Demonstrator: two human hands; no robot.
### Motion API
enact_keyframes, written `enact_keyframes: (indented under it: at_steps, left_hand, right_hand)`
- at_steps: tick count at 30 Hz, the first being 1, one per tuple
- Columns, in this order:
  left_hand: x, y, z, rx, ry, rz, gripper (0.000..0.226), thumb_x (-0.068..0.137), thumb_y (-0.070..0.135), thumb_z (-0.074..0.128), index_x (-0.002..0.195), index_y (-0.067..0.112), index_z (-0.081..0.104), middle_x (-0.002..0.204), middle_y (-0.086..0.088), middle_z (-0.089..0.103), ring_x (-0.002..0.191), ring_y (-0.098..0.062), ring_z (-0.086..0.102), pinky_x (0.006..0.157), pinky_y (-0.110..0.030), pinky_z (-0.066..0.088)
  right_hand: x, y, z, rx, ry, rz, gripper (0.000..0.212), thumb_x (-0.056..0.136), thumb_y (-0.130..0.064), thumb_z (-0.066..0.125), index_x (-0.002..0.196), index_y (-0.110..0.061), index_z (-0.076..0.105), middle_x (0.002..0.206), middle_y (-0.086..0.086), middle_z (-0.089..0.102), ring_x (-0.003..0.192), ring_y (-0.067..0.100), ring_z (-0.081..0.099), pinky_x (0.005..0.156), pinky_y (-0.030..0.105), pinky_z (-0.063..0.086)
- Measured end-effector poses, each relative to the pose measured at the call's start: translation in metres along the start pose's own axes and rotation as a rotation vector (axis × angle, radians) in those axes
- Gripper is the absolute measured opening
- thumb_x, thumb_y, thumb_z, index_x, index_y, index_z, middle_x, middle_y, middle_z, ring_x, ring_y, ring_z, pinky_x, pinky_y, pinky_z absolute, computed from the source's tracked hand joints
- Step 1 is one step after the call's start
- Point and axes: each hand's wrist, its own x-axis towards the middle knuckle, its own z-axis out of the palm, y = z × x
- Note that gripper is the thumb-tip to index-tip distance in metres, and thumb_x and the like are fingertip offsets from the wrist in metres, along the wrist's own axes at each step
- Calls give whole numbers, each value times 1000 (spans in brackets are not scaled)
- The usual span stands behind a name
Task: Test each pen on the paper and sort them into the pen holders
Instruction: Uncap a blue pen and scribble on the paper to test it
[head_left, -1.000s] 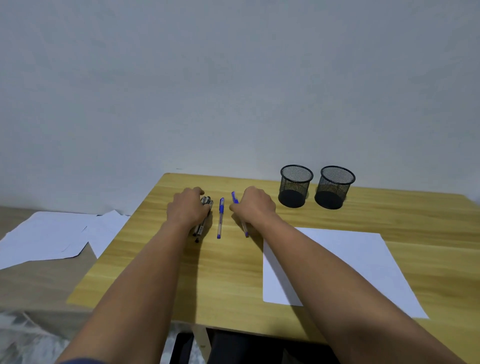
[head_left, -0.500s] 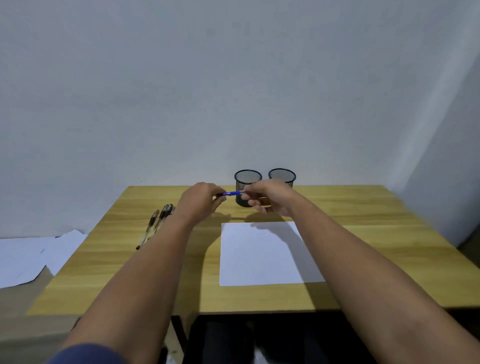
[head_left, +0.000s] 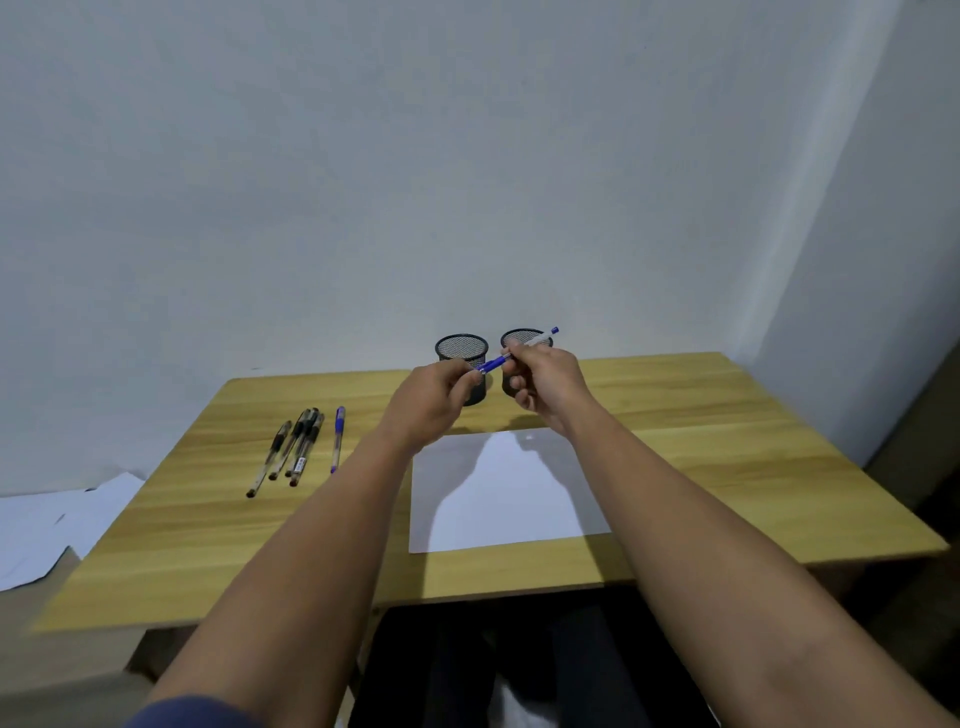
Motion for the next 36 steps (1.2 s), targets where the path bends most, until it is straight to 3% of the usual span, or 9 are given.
enact_keyframes:
  at_steps: [6, 10, 14, 18, 22, 25, 30, 33, 36]
  left_hand:
    - [-2, 0, 4, -58, -11, -90, 26, 101, 28, 58, 87, 13, 74, 73, -8, 67, 55, -13, 45, 54, -29, 33]
    - [0, 2, 5, -76, -31, -130, 29, 101, 28, 58, 83, 9, 73, 65, -3, 61, 55, -14, 45, 55, -30, 34]
    - [-5, -21, -8, -32, -79, -217, 32, 101, 30, 59, 74, 16, 70, 58, 3, 54, 56, -17, 48, 57, -30, 38]
    - [-21, -64, -19, 95, -48, -337, 28, 100, 33, 60, 89, 12, 76, 78, -4, 70, 73, -24, 60, 61, -31, 42]
    - [-19, -70, -5, 527, -49, -251, 28, 102, 36, 52, 110, 25, 77, 103, -4, 63, 92, -26, 61, 67, -33, 42]
    - [-23, -81, 0, 705, -83, -258, 30, 101, 34, 50, 111, 27, 77, 106, -4, 61, 99, -29, 60, 79, -39, 47]
    - [-28, -93, 5, 792, -137, -318, 32, 102, 38, 47, 120, 26, 71, 118, -4, 60, 117, -30, 53, 98, -49, 44]
    - [-35, -92, 8, 743, -165, -304, 45, 102, 47, 43, 141, 27, 56, 141, -5, 53, 133, -31, 44, 108, -52, 37]
    - [-48, -89, 9, 703, -169, -216, 57, 100, 55, 39, 151, 31, 43, 152, -3, 45, 139, -30, 37, 111, -53, 32]
  right_hand:
    - [8, 11, 5, 43, 20, 26, 22, 106, -22, 64, 88, -11, 70, 64, -3, 60, 52, 8, 51, 44, 18, 41]
    - [15, 14, 14, 66, 37, 51, 25, 107, -17, 63, 84, -9, 68, 58, -2, 56, 45, 6, 48, 44, 18, 42]
    - [32, -1, -13, 239, 194, 81, 26, 107, -11, 58, 81, -12, 62, 65, 1, 49, 36, 5, 40, 37, 16, 36]
    - [37, -24, -39, 52, 252, 34, 16, 103, -13, 62, 88, -10, 66, 65, 1, 54, 44, 8, 44, 41, 18, 39]
    - [26, -18, -21, -106, 142, -17, 18, 103, -19, 65, 88, -12, 70, 64, -1, 60, 46, 8, 49, 43, 19, 41]
    - [17, -3, -24, -198, 69, -47, 18, 104, -24, 67, 91, -13, 72, 70, -1, 67, 51, 8, 53, 45, 20, 43]
    - [7, 21, -27, -286, 70, -125, 13, 102, -23, 70, 95, -14, 76, 80, 0, 77, 56, 7, 60, 50, 20, 48]
    - [0, 41, -27, -333, 100, -231, 8, 98, -11, 71, 97, -6, 77, 83, 10, 77, 58, 12, 62, 49, 22, 48]
    - [-3, 63, -25, -382, 140, -324, 9, 99, -9, 69, 95, -14, 75, 86, 8, 76, 69, 14, 69, 59, 22, 52]
